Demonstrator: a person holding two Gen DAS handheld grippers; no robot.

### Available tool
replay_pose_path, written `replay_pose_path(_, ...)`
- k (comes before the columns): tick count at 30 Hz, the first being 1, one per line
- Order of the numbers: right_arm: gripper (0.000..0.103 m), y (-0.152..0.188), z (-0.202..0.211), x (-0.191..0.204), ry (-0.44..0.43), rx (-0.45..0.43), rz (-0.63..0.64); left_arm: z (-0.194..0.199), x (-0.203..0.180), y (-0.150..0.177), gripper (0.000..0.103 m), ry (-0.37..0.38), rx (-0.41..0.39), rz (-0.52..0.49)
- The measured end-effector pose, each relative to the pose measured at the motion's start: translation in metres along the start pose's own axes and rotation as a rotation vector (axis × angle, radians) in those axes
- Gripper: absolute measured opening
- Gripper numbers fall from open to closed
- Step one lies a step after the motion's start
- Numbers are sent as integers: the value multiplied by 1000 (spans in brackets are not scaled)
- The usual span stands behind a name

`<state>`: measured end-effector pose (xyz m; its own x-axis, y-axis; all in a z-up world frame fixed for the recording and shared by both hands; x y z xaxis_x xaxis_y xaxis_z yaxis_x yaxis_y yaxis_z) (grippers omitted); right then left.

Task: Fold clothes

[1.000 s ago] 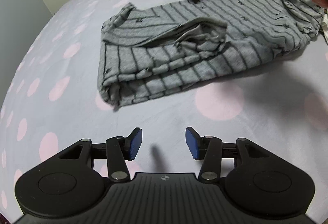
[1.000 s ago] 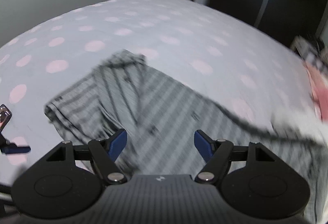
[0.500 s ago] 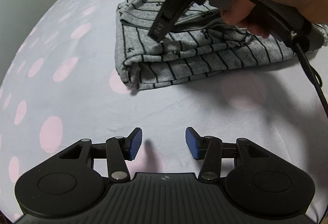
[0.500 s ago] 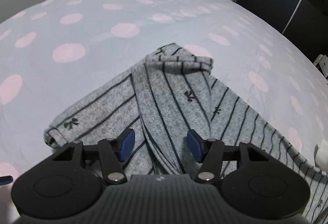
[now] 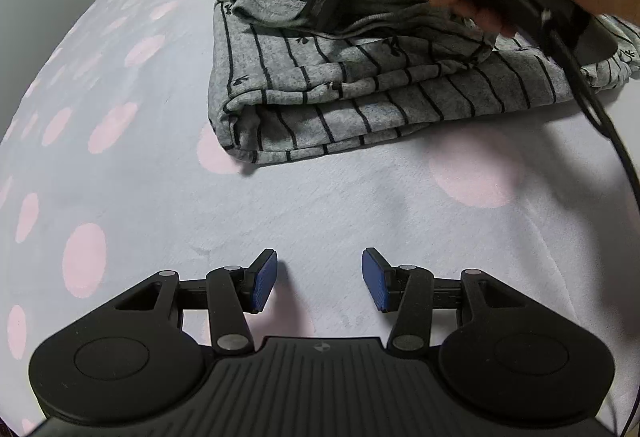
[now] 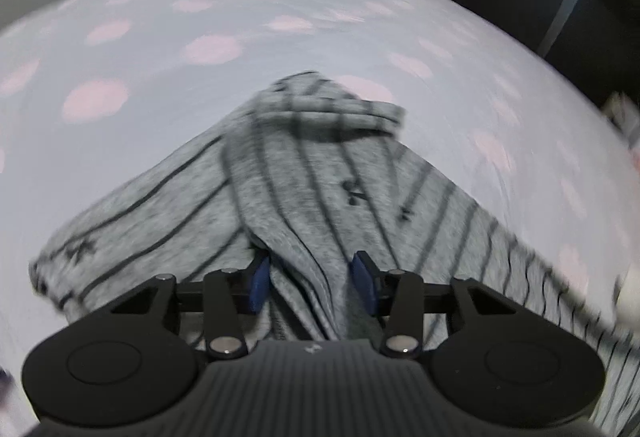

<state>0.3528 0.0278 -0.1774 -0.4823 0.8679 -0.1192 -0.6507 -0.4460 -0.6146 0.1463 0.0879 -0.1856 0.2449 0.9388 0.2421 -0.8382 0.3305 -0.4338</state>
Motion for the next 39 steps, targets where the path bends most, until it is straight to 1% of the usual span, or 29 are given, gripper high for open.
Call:
replay_pose_path(2,45,1,3,-15,32,2,-37,1,-1,0,45,2,-2,-2)
replay_pose_path(3,43,2,4,-20,33,2,-52,1,-2,-1,45,3,-4,-3)
replay_pose_path(4,23,4,6,-24,17,-1,-81,2,-2,-2,45,3,-5,-3)
replay_pose_path(5,6,5,7,-29,1,-5,-117,3,-2,-3,45,3,-8,-3)
replay_pose_path(9,5,6,20,-61,-33,-55,-347,9,-5,-9,45,5,-32,-6)
replay_pose_path(12,6,17,24,-97,-14,-54,-513,10,-6,-9,45,2,-33,-19)
replay_pose_path(15,16,37,19,-125,15,-12,-617,8,-3,-8,45,-3,-26,-14)
replay_pose_path(17,35,48,17,-137,33,15,-660,9,-2,-9,45,-5,-28,-9)
replay_pose_path(18,37,50,18,-141,48,18,-660,9,-1,-10,45,-6,-30,-8)
replay_pose_path(21,39,47,25,-148,96,14,-622,9,-1,-11,45,-6,-35,-8)
replay_pose_path(23,40,41,33,-151,138,-5,-585,7,-1,-10,45,-4,-32,-10)
replay_pose_path(25,41,30,41,-145,140,-34,-522,5,-3,-9,45,-1,-24,-14)
replay_pose_path(27,42,17,46,-133,115,-69,-461,3,-3,-8,45,0,-18,-17)
replay_pose_path(29,45,8,45,-108,39,-86,-380,1,-4,-8,45,2,-15,-17)
replay_pose_path(32,49,3,33,-73,-54,-67,-288,-2,-4,-8,45,5,-10,-18)
replay_pose_path(34,49,5,22,-55,-86,-42,-249,-4,-4,-8,45,8,-9,-19)
replay_pose_path(36,43,8,13,-50,-74,-34,-229,-6,-3,-8,45,6,-7,-15)
replay_pose_path(37,26,9,10,-51,-66,-36,-233,-6,-2,-9,45,5,-7,-12)
replay_pose_path(38,6,9,9,-55,-57,-40,-252,-7,-1,-10,45,5,-10,-7)
replay_pose_path(39,6,9,10,-59,-52,-48,-273,-7,0,-11,45,3,-14,-2)
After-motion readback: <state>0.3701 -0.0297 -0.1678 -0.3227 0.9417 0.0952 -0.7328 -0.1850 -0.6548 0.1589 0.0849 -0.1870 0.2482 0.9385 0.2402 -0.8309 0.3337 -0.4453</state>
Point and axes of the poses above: each gripper's, at about its wrist camera, not at the fingertips, and z roughly against the way its jaws point, x to its left, y to its underside, the point moved 8 cm from there along -z, roughly the way its jaws point, and after that the axes turned 4 degrees about -y, right-handed, at the moved point
